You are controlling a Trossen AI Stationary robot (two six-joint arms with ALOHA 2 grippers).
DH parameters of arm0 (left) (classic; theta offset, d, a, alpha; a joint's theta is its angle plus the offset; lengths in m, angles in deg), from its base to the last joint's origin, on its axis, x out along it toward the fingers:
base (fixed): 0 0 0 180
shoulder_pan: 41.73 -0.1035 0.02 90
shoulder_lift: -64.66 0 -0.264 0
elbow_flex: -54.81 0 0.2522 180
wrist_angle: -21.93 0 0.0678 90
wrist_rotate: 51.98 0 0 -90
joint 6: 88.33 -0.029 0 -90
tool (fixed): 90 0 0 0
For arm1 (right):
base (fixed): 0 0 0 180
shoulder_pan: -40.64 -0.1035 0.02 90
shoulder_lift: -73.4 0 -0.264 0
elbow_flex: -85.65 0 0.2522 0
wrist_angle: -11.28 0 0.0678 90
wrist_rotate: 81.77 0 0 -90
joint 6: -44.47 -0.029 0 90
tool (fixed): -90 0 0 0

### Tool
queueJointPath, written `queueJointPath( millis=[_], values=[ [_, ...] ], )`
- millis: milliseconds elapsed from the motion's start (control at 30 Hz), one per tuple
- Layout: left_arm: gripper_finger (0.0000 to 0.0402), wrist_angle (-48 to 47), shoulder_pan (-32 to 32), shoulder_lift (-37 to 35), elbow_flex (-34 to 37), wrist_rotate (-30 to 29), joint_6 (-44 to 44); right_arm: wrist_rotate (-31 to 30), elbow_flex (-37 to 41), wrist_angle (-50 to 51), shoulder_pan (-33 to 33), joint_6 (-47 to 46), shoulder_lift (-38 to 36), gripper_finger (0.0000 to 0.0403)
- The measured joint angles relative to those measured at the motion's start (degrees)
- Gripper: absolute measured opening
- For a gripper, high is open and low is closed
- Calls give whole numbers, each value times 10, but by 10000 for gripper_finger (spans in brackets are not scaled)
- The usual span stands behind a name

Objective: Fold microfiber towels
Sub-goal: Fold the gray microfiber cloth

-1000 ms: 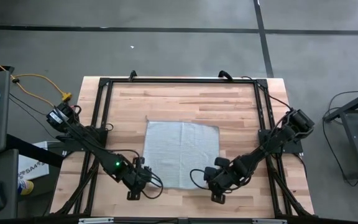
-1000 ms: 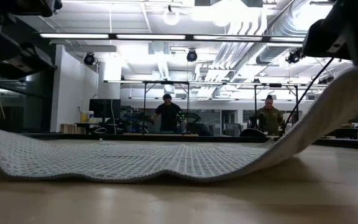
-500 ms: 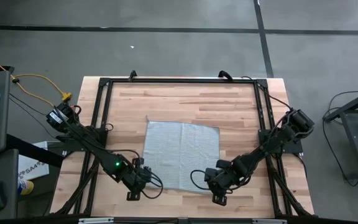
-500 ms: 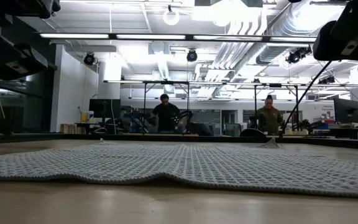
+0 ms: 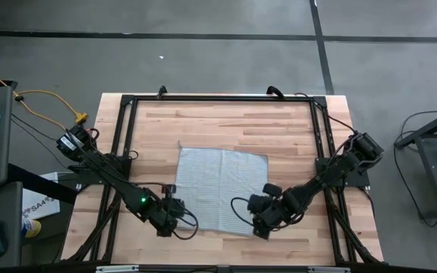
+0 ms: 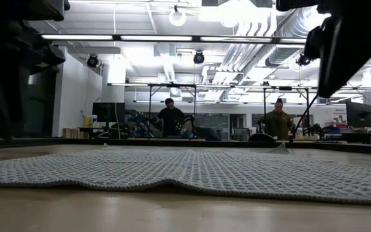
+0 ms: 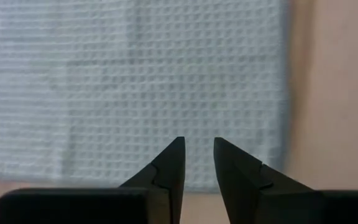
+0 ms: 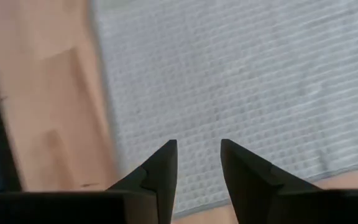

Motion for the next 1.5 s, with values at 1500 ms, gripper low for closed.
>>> queueJointPath(
  millis=[1500],
  values=[
    [83, -56, -135, -85, 66, -94, -122, -90, 113, -18, 113, 97, -10, 92]
  ],
)
